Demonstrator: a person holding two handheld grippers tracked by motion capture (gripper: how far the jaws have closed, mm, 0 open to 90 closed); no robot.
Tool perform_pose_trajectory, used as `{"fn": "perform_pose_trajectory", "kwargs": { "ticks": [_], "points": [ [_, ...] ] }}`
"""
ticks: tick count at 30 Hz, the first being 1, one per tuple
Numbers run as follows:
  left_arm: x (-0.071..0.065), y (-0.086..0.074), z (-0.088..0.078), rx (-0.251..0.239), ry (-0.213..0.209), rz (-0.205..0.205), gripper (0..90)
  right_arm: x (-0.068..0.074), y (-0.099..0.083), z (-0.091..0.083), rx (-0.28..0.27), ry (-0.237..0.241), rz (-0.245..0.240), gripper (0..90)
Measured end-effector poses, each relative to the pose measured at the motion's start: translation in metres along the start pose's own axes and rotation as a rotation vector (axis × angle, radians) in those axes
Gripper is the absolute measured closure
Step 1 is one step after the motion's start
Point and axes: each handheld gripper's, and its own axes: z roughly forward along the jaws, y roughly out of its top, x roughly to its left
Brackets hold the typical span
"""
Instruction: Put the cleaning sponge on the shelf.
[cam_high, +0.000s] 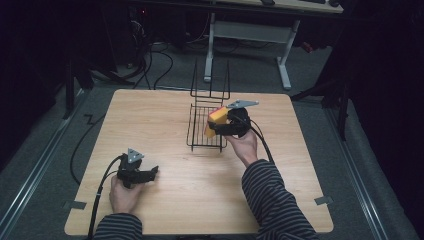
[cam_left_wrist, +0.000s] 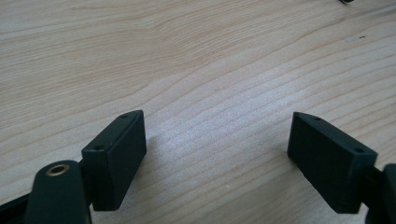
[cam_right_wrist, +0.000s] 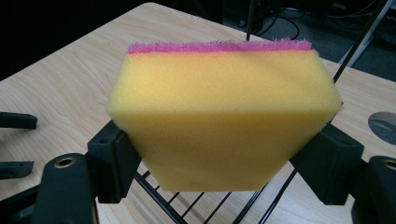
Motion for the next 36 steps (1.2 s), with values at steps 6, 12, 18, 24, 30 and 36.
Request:
{"fn": "perform_pose_trajectory", "kwargs": {
  "ticks": [6, 12, 18, 24, 30, 36],
  "points": [
    [0.0, 0.0, 0.0, 0.0, 0.0, 0.0, 20.0, 0.001, -0.003, 0.01, 0.031, -0.005, 0.007, 23.7],
    [0.0, 0.0, 0.0, 0.0, 0.0, 0.0, 20.1, 0.004, -0.004, 0.019, 0.055, -0.006, -0.004, 23.6],
    [0.0, 0.0, 0.0, 0.0, 0.0, -0.001, 20.0, 0.007, -0.005, 0.025, 0.067, -0.003, -0.011, 23.5],
    [0.0, 0.0, 0.0, 0.0, 0.0, -0.001, 20.1, 0.009, -0.005, 0.029, 0.076, -0.005, -0.023, 23.4],
    [0.0, 0.0, 0.0, 0.0, 0.0, -0.001, 20.1, 0.009, -0.006, 0.033, 0.083, -0.003, -0.021, 23.2],
    [0.0, 0.0, 0.0, 0.0, 0.0, -0.001, 20.1, 0.009, -0.006, 0.034, 0.084, -0.006, -0.018, 22.6]
  ]
}}
